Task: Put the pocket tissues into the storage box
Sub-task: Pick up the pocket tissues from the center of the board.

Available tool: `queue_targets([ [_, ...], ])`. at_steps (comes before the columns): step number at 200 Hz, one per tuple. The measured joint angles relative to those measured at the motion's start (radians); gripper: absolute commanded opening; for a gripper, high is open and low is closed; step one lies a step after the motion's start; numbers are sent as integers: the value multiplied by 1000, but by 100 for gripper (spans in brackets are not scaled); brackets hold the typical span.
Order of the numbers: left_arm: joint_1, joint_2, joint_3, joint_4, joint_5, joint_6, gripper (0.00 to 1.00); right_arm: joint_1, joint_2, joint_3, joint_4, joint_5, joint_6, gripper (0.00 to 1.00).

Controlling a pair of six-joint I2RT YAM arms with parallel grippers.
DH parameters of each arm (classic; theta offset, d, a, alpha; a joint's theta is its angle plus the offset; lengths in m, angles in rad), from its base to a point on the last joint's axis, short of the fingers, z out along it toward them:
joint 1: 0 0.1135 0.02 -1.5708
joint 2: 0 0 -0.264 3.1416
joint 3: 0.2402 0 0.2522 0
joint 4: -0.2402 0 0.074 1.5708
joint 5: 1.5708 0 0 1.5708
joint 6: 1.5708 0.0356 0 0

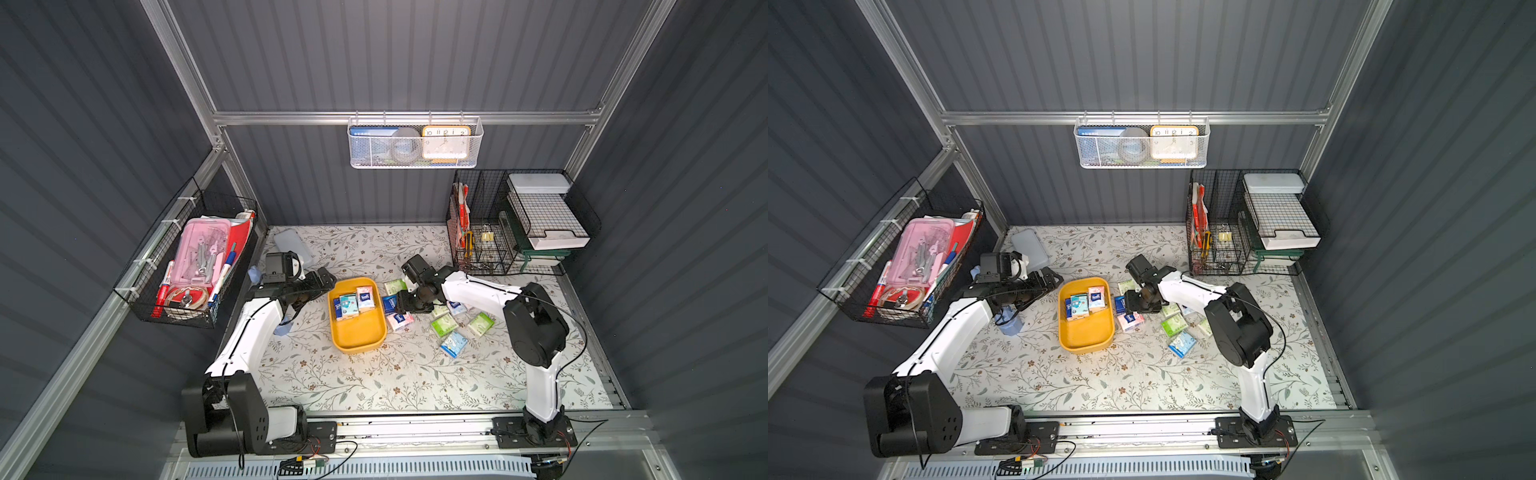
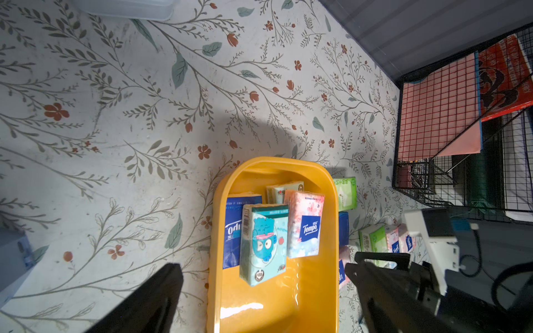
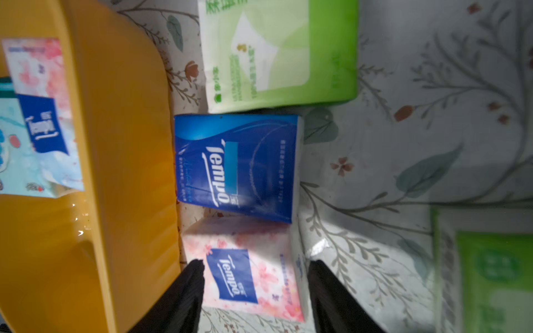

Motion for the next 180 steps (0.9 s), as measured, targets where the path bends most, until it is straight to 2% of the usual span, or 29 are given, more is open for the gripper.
queue_targets([
  [44,0,-5,0,-17,-19,0,99,-1,61,39,30,-71,-32,65],
  [89,0,-8,1,-31,-31,0,99,-4,62,35,39,-109,-46,65],
  [148,0,-13,3,-31,-36,0,99,13,-60,-142,33,-117,-16,65],
  [180,0,-14,6,-31,-38,0,99,47,-116,-183,8,-109,32,64],
])
